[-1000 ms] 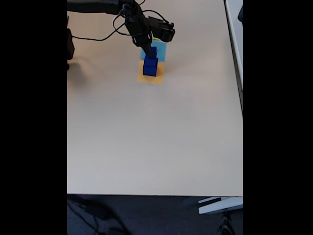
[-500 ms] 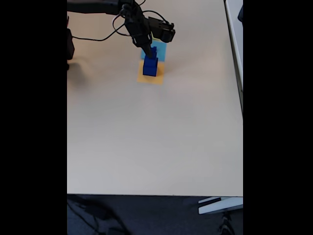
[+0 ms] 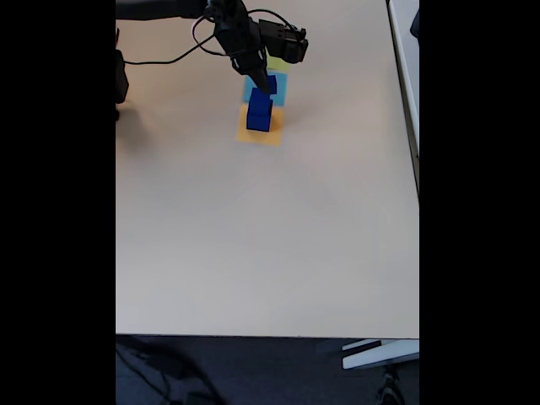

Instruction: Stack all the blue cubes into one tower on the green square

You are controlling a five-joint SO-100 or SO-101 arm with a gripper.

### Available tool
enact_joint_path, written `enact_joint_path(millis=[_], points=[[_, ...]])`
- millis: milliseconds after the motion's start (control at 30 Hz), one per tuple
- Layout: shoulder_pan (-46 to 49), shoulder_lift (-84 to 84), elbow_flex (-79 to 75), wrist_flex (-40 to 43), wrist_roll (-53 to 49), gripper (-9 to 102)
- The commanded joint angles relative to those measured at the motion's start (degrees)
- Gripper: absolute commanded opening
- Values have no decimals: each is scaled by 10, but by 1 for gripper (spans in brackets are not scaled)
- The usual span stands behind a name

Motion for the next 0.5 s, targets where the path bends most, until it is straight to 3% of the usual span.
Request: enact_joint_path(millis=[0, 467], points=[[-23, 11, -81, 16, 30, 0], [-118, -11, -111, 19, 249, 0]])
